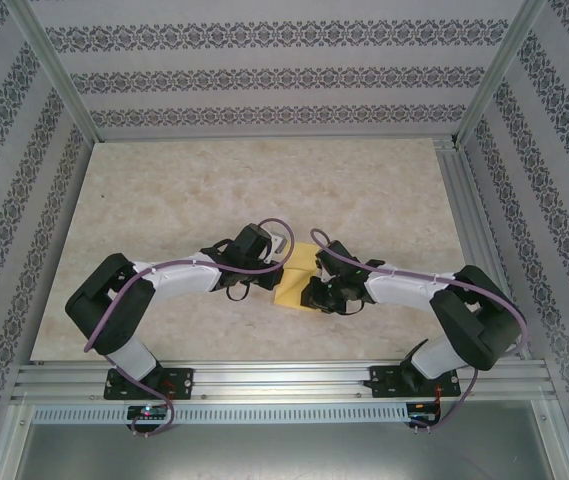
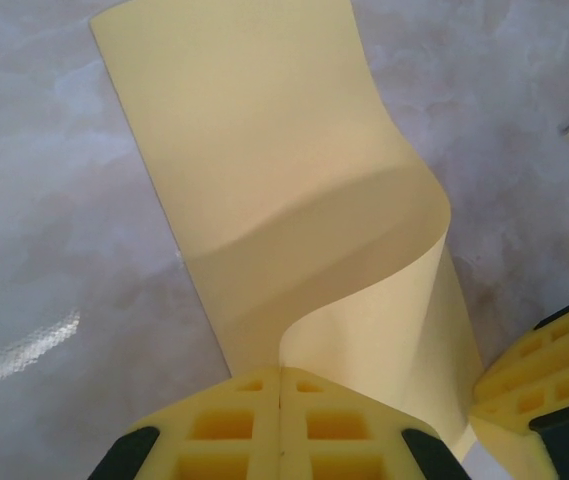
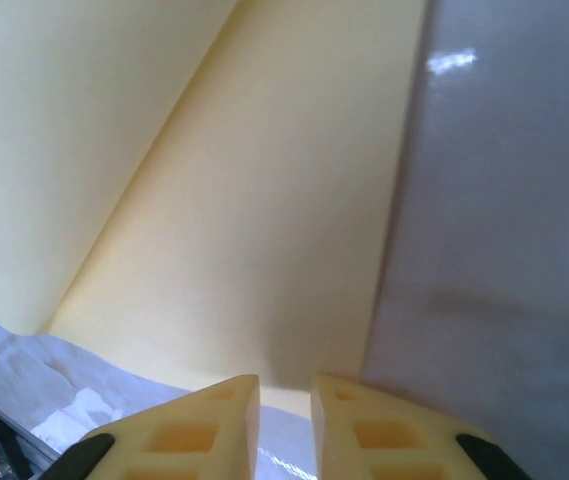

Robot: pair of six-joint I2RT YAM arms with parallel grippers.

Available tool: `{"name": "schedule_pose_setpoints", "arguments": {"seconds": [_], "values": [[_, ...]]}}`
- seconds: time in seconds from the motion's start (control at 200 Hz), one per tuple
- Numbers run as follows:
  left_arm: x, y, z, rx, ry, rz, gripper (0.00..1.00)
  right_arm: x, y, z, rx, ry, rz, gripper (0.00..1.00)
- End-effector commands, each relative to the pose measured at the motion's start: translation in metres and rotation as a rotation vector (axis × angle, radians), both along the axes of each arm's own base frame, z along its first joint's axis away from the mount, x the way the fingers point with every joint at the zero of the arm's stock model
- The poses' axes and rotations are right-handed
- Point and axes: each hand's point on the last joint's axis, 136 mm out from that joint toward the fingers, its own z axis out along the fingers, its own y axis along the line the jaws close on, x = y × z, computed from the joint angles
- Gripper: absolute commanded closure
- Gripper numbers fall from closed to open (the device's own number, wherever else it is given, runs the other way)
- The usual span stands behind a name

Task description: Fold a paper plane with a square sheet of paper (fold left side to right side)

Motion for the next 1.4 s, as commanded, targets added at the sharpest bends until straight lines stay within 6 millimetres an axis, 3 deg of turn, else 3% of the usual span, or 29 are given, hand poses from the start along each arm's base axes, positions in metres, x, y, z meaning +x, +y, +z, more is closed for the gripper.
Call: {"name": "schedule_pose_setpoints", "arguments": {"seconds": [0.0,0.115,0.395,1.394], "values": [[0.004,-0.007,0.005,-0.033,-0.004,-0.031,0.94,0.007,-0.012,0.017,-0.04,-0.057,0.004,0.76],[0.002,-0.01,0.004,-0.043,0.007,-0.042,0.94,0.009,-0.027,0.023,-0.032,-0.073,-0.037,0.72],[0.005,-0.01,-0.011,-0.006,0.029,-0.037,0.93,0.005,-0.046,0.016,-0.02,-0.059,-0.094,0.71],[0.009,-0.004,-0.029,0.052,0.043,-0.015,0.93,0.001,-0.048,0.006,-0.036,-0.033,-0.09,0.7]]}}
